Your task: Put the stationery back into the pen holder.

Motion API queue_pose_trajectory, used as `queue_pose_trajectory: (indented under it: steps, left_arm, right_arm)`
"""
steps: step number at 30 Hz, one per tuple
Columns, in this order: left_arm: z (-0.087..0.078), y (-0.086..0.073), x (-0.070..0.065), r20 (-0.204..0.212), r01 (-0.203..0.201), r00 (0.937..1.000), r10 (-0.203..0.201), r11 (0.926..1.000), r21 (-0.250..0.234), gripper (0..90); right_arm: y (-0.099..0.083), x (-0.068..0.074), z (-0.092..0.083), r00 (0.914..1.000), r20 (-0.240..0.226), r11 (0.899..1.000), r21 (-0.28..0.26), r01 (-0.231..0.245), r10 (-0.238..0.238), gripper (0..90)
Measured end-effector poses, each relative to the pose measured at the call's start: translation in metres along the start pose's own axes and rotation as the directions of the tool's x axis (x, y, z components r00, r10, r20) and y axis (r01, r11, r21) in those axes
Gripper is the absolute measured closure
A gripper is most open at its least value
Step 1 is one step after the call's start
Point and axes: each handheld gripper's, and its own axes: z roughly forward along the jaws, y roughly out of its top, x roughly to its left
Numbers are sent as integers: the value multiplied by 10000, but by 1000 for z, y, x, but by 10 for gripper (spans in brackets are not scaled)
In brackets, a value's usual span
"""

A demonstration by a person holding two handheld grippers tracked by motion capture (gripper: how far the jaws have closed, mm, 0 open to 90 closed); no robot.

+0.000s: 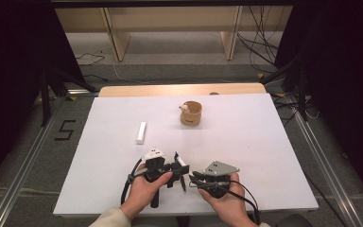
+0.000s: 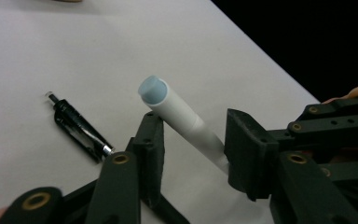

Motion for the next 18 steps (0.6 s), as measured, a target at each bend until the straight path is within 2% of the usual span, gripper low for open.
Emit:
queue_pose_trajectory:
  steps: [5,8,9,12,14,16,18]
  left_arm:
    - [-2,2,-4,431,278,9987,-260,9987,-425,733]
    - [-4,4,-5,915,699,9938,-636,9953,-667,763]
    - [-4,4,-6,976,706,9932,-633,9948,-728,776]
    - [-6,6,-9,918,293,9955,-221,9965,-777,782]
    - [-6,7,-10,978,270,9950,-188,9962,-829,783]
    - [-7,8,-11,1026,192,9947,-100,9958,-890,783]
    - [-7,9,-13,987,49,9951,44,9956,-937,783]
  right_arm:
    - [2,0,-2,10000,31,9999,-107,-5,6,789]
    - [3,0,-4,10000,39,9999,-167,-21,22,789]
    - [4,0,-5,10000,39,9998,-213,32,-31,789]
    - [6,1,-6,10000,8,9997,-237,-3,3,787]
    - [7,0,-6,10000,-54,9996,-281,-17,15,775]
    - [6,-1,-5,9998,-110,9994,-307,-138,135,694]
    - [5,-2,-4,9999,-79,9993,-329,-150,147,655]
